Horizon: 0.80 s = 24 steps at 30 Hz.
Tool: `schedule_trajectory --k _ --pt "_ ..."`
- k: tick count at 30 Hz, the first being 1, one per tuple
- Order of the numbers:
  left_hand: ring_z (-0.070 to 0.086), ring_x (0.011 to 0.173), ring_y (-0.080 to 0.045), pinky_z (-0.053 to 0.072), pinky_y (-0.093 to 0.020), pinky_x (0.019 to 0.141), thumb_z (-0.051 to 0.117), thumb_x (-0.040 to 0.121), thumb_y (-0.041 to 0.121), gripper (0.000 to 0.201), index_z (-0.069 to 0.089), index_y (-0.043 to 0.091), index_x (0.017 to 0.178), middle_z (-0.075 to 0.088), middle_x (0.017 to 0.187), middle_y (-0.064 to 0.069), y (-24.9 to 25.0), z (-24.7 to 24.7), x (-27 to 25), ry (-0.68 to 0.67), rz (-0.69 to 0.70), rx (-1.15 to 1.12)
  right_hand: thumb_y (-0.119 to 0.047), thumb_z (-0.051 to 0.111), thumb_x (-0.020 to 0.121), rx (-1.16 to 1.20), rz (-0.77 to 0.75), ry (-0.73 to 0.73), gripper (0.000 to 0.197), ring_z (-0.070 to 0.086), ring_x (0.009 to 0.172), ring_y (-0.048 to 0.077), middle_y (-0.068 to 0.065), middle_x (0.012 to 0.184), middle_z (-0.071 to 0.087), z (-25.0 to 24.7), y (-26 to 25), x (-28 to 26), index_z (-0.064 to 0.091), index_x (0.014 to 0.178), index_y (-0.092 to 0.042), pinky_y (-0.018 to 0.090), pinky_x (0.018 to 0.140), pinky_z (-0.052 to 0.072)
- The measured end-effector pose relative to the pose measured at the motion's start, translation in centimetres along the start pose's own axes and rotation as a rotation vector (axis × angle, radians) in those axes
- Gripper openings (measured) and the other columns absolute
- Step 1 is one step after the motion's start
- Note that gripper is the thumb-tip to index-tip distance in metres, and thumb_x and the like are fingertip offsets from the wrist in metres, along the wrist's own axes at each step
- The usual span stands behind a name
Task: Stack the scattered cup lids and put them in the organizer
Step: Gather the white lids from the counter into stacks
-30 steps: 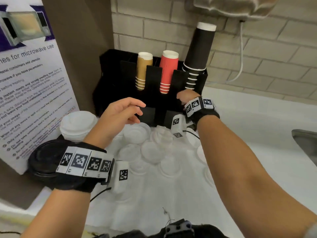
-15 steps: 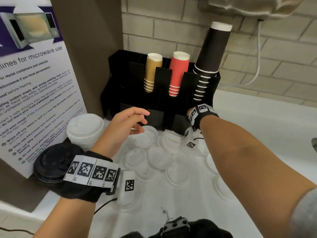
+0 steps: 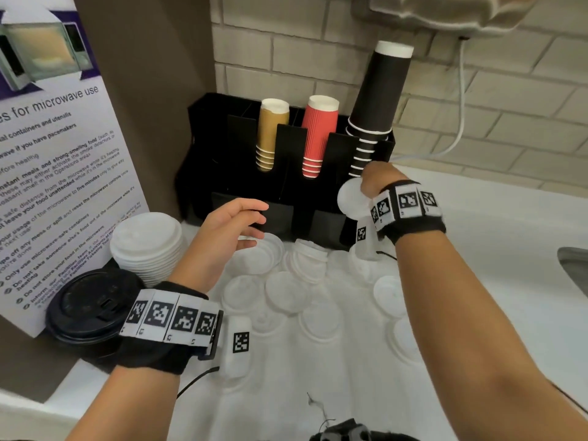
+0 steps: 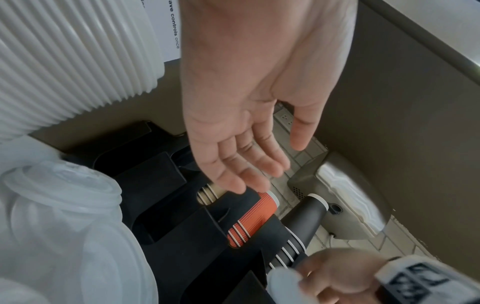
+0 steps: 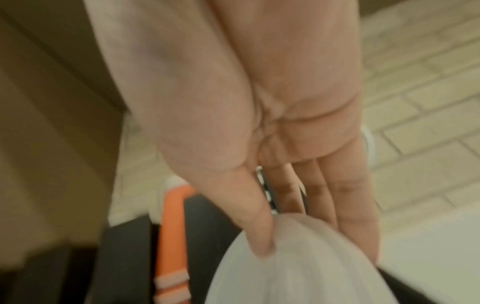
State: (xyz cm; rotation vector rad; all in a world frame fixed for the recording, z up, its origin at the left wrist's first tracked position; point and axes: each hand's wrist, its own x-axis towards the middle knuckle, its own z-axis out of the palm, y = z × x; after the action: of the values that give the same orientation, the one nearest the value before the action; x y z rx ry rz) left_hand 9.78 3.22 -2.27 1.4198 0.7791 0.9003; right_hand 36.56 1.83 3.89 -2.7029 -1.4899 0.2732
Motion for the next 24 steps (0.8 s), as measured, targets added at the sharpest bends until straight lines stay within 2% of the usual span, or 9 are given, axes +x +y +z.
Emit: schedule_trajectory --k 1,3,5,7,9,13,17,20,24 --pt "0.069 0.085 -0.010 0.054 -0.024 0.075 0.053 0.097 0.019 0.020 0.069 0.030 0.103 0.070 0.101 0.006 -0.1 0.3 0.0 0.013 -0.004 -0.008 -0.006 0.041 0.099 0.048 0.016 0.055 0.034 0.047 0.126 0.036 0.024 0.118 0.057 -0.6 0.0 -0.6 0.050 0.130 0.006 0.025 0.097 0.039" --pt "0.069 0.095 -0.011 0.054 -0.025 0.078 0.056 0.096 0.024 0.020 0.064 0.032 0.113 0.066 0.116 0.001 -0.2 0.9 -0.2 0.015 -0.024 -0.038 -0.006 0.043 0.097 0.260 -0.069 0.146 0.033 0.051 0.120 0.035 0.022 0.125 0.057 -0.7 0.0 -2.5 0.057 0.126 0.002 0.031 0.098 0.037" --pt "0.066 0.106 -0.010 0.054 -0.024 0.080 0.064 0.089 0.034 0.038 0.054 0.039 0.125 0.061 0.125 0.003 -0.3 1.6 -0.6 -0.071 -0.019 -0.069 -0.003 0.048 0.096 0.672 -0.218 0.040 0.031 0.059 0.106 0.030 0.016 0.111 0.063 0.8 -0.3 -5.5 0.060 0.124 -0.005 0.034 0.094 0.049" --pt "0.061 0.115 -0.005 0.054 -0.025 0.085 0.074 0.076 0.040 0.065 0.042 0.049 0.131 0.055 0.133 0.010 -0.4 2.3 -1.1 -0.200 0.032 -0.099 -0.003 0.050 0.096 1.062 -0.313 -0.152 0.034 0.064 0.093 0.020 0.009 0.096 0.062 2.5 -1.3 -8.4 0.059 0.126 -0.017 0.034 0.082 0.058" --pt "0.056 0.122 -0.004 0.052 -0.027 0.093 0.083 0.071 0.039 0.079 0.035 0.055 0.132 0.050 0.139 0.010 -0.6 2.9 -1.6 -0.264 0.099 -0.094 -0.005 0.051 0.097 1.210 -0.380 -0.280 0.035 0.066 0.091 0.018 0.007 0.092 0.063 4.2 -2.2 -10.1 0.057 0.126 -0.025 0.030 0.076 0.058" --pt "0.050 0.129 -0.016 0.049 -0.043 0.101 0.077 0.065 0.053 0.077 0.038 0.059 0.131 0.048 0.140 0.003 -0.8 3.5 -2.4 -0.237 0.134 -0.100 -0.008 0.050 0.098 1.356 -0.401 -0.346 0.034 0.069 0.096 0.020 0.010 0.098 0.069 6.4 -2.9 -11.9 0.057 0.124 -0.028 0.029 0.076 0.056" --pt "0.054 0.124 -0.027 0.047 -0.054 0.102 0.067 0.071 0.053 0.061 0.043 0.058 0.127 0.048 0.138 -0.007 -1.1 4.0 -3.0 -0.201 0.071 -0.135 -0.017 0.061 0.093 1.256 -0.433 -0.300 0.037 0.064 0.109 0.022 0.013 0.117 0.064 7.0 -2.8 -12.9 0.056 0.126 -0.031 0.038 0.089 0.056" --pt "0.055 0.123 -0.027 0.050 -0.049 0.098 0.060 0.076 0.050 0.062 0.039 0.055 0.133 0.049 0.141 -0.007 -1.2 3.9 -3.2 -0.194 -0.030 -0.199 -0.019 0.074 0.083 1.151 -0.499 -0.204 0.051 0.062 0.111 0.016 0.002 0.121 0.062 7.0 -2.7 -13.6 0.055 0.129 -0.026 0.035 0.097 0.052" --pt "0.058 0.122 -0.021 0.056 -0.034 0.085 0.048 0.098 0.030 0.053 0.030 0.052 0.142 0.050 0.142 -0.005 -1.2 4.0 -3.4 -0.216 -0.089 -0.302 -0.019 0.078 0.078 1.080 -0.542 -0.091 0.056 0.063 0.104 0.009 -0.006 0.112 0.064 7.1 -3.2 -14.0 0.056 0.128 -0.029 0.026 0.093 0.052"
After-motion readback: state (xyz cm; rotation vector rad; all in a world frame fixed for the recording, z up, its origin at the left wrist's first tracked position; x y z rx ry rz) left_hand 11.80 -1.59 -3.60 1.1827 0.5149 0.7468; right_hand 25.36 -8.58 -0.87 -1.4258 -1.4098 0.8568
